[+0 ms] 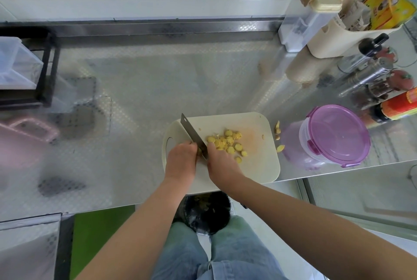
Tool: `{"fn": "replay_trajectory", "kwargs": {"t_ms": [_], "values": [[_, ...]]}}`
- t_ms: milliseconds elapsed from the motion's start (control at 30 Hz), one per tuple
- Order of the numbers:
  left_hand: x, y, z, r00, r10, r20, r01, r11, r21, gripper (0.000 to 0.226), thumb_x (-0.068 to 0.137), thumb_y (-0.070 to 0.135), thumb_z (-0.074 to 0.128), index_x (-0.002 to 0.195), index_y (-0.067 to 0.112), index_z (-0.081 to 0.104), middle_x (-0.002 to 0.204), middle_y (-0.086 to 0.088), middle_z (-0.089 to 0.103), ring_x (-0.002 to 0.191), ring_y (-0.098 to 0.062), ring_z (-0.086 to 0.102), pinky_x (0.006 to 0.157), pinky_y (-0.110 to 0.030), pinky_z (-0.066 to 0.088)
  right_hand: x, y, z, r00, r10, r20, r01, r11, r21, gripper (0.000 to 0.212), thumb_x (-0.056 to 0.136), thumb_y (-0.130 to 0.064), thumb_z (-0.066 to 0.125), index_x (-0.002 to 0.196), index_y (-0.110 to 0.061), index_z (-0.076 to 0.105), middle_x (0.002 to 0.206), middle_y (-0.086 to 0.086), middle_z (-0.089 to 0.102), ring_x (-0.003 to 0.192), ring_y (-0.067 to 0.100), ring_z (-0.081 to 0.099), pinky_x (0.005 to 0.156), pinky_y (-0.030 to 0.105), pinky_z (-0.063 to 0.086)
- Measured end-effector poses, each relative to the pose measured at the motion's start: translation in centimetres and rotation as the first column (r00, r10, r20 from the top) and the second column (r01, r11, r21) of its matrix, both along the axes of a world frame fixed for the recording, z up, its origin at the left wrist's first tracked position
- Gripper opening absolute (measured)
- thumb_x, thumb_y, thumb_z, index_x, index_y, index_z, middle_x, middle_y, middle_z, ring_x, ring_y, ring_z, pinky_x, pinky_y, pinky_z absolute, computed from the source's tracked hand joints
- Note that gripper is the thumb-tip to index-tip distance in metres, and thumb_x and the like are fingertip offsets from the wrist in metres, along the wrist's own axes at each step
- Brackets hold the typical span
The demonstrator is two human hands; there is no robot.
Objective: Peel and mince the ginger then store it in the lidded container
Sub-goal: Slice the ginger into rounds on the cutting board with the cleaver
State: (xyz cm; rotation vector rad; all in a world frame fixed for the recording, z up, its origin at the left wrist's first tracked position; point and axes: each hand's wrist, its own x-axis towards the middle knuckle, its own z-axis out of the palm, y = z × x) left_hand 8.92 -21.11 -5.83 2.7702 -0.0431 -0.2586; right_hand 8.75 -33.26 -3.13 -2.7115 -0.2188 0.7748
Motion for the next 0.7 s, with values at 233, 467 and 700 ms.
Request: {"fn": "replay_trajectory", "kwargs": {"t_ms": [233, 467, 700], "values": [[-0.3, 0.2, -0.3, 0.999, 0.044, 0.022, -0.042, 0.997, -0.068, 0.009, 0.085, 0.006, 0.064, 0.078, 0.002, 0.065, 0.079, -0.015, 0.066, 0.071, -0.034, 0.061, 0.059, -0.038, 0.044, 0.8, 1.0, 0.0, 1.000, -0.005, 0.018, 0.005, 1.000, -0.004, 0.019, 0.095, -0.003, 0.042, 0.097, -0.017, 0.028, 0.092, 0.014, 0.060, 0.084, 0.036, 0.059, 0.059, 0.037, 0.035], [-1.4, 0.6, -0.3, 0.990, 0.130, 0.055, -0.116, 0.970, -0.216, 0.008, 0.079, 0.008, 0.073, 0.081, 0.008, 0.065, 0.081, -0.007, 0.063, 0.072, -0.024, 0.058, 0.061, -0.028, 0.040, 1.5, -0.5, -0.3, 0.987, -0.157, 0.025, 0.153, 0.981, 0.123, 0.012, 0.099, -0.016, 0.041, 0.108, -0.009, 0.035, 0.087, 0.015, 0.059, 0.074, 0.033, 0.058, 0.049, 0.033, 0.034], [-2.2, 0.6, -0.5, 0.987, 0.135, 0.093, -0.109, 0.965, -0.240, 0.008, 0.078, 0.006, 0.074, 0.086, 0.006, 0.070, 0.080, -0.010, 0.063, 0.072, -0.027, 0.061, 0.062, -0.036, 0.050, 1.5, -1.7, 1.6, 0.998, -0.061, 0.030, 0.055, 0.987, 0.153, 0.009, 0.098, -0.017, 0.042, 0.096, -0.013, 0.034, 0.073, 0.009, 0.051, 0.062, 0.032, 0.053, 0.048, 0.036, 0.042]]}}
